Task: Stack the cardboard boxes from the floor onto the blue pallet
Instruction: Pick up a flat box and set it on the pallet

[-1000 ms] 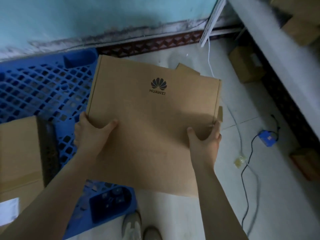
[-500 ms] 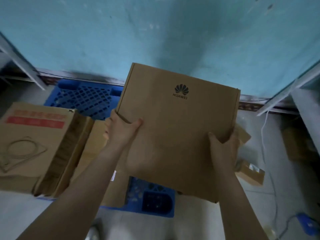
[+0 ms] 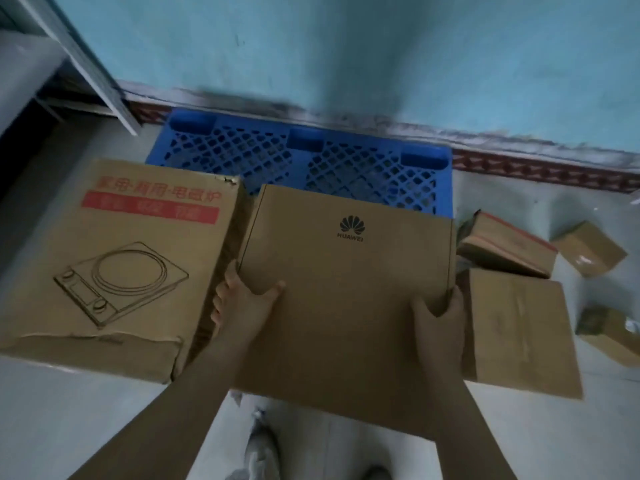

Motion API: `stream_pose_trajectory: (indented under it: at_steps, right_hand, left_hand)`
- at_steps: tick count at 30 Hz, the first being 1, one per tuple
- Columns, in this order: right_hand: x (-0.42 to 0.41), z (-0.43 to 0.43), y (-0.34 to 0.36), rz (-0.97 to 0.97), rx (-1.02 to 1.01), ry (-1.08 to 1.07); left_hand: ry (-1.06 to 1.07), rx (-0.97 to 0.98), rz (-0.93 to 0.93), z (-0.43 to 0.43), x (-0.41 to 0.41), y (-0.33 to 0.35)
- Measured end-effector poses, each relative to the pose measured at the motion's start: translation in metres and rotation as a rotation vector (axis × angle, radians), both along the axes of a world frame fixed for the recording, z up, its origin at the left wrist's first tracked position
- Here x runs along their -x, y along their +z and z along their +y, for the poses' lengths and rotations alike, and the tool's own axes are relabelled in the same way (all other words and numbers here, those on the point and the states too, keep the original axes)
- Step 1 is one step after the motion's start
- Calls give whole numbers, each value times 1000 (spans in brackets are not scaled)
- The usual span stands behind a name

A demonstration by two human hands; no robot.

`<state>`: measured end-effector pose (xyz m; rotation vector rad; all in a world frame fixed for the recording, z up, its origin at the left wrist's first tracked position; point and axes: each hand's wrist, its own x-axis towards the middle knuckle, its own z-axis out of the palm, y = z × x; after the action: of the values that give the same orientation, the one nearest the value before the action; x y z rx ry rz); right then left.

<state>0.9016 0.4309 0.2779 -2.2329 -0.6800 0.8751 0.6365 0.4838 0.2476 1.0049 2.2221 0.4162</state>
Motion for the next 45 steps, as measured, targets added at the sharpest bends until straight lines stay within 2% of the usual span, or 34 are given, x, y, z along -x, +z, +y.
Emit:
stream_pose_trajectory:
  at_steps: [6, 12, 17, 23, 27, 32, 36, 41, 45]
  right_hand:
    - [25, 2, -95, -15, 83, -20]
    - [36, 1, -167, 78, 92, -87]
    - [43, 3, -196, 148, 70, -111]
    - [50, 1, -208, 144, 59, -168]
    - [54, 0, -204, 148, 76, -109]
    - [56, 5, -164, 128, -32, -10]
    - [54, 14, -98, 198, -205, -7]
    - [39, 35, 23, 289, -366, -42]
    - [20, 45, 152, 245, -598, 16]
  left_hand:
    - [11, 67, -28, -18, 25, -95]
    - [40, 81, -45, -35, 38, -154]
    - [81, 50, -16, -29, 42, -171]
    - [77, 21, 20, -18, 39, -171]
    - [47, -65, 9, -23, 32, -162]
    - [16, -225, -151, -21, 7, -128]
    - [-30, -320, -267, 4, -23, -62]
    - [-108, -464, -436, 39, -68, 74]
    - [-218, -527, -659, 56, -103, 208]
